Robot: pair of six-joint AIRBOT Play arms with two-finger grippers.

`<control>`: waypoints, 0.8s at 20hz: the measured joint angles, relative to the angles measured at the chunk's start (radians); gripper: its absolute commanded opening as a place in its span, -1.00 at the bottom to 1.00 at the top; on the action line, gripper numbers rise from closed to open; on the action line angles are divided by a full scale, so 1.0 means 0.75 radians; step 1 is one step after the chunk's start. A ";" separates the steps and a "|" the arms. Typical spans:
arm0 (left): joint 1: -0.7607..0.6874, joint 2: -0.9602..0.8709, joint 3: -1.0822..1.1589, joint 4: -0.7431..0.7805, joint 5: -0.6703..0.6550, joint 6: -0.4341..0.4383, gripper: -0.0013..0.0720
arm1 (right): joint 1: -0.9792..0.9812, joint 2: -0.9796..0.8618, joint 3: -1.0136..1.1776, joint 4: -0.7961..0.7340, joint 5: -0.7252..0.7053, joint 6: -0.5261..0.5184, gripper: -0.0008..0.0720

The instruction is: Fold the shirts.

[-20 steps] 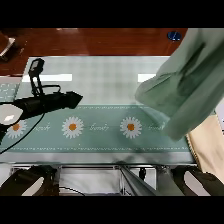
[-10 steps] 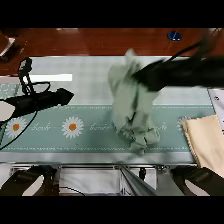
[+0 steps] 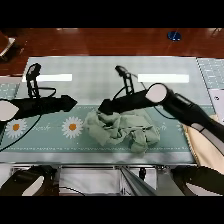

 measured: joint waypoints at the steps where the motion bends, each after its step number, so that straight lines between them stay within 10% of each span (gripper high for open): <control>1: 0.009 -0.003 0.004 0.001 -0.032 0.011 0.42 | -0.071 0.021 0.024 -0.015 0.039 -0.005 0.15; 9: 0.396 -0.074 -0.111 -0.258 -0.385 0.263 0.42 | -1.122 0.478 -0.104 -0.606 0.401 0.111 0.14; 16: 0.370 -0.364 -0.293 -0.755 -0.366 0.690 0.42 | -1.351 0.650 -0.676 -0.496 0.454 0.034 0.14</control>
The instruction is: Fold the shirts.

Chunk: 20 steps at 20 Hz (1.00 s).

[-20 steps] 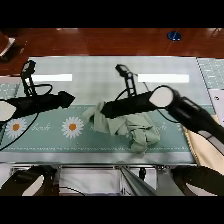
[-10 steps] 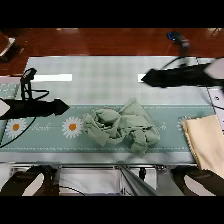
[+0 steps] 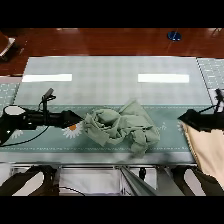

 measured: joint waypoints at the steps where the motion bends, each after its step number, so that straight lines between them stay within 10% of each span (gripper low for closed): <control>1: -0.036 -0.054 -0.007 -0.061 0.008 0.055 0.42 | 0.023 0.006 -0.053 0.022 0.001 -0.015 0.14; 2: -0.072 -0.101 -0.011 -0.109 0.014 0.104 0.38 | 0.054 0.010 -0.103 0.046 0.003 -0.025 0.14; 4: -0.141 -0.195 -0.009 -0.192 0.018 0.181 -0.88 | 0.124 0.015 -0.179 0.070 0.013 -0.031 0.14; 17: -0.211 -0.343 0.036 -0.305 -0.025 0.344 -0.92 | 0.549 -0.083 -0.333 0.267 -0.187 0.043 0.08; 20: -0.211 -0.344 0.036 -0.317 -0.016 0.346 -0.92 | 0.619 -0.206 -0.318 0.371 -0.283 -0.018 -0.88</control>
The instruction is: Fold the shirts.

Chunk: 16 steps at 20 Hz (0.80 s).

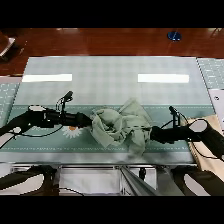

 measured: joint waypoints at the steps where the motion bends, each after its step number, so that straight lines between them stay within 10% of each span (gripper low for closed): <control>1: 0.002 0.000 0.002 -0.008 0.003 0.002 -0.92 | 0.019 -0.035 0.019 0.043 -0.018 -0.034 -0.89; 11: 0.312 0.221 0.536 -0.348 -0.136 -0.038 -0.92 | -0.076 -0.130 1.173 -0.054 0.242 -0.110 -0.89; 16: 0.495 0.433 1.029 -0.105 -0.022 -0.304 -0.92 | -0.131 -0.117 1.913 -0.228 0.368 -0.041 -0.89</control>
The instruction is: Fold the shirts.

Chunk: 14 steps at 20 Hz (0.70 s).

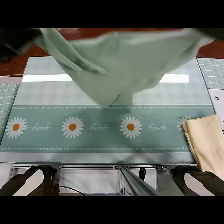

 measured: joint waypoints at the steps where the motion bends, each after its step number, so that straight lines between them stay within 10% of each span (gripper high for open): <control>1: 0.022 0.044 0.082 0.103 0.024 -0.065 -0.92 | -0.004 0.016 0.089 -0.028 0.015 0.004 -0.89; 14: 0.165 0.651 0.452 1.099 0.281 -0.413 -0.92 | -0.014 0.452 0.119 -0.299 0.348 0.117 -0.89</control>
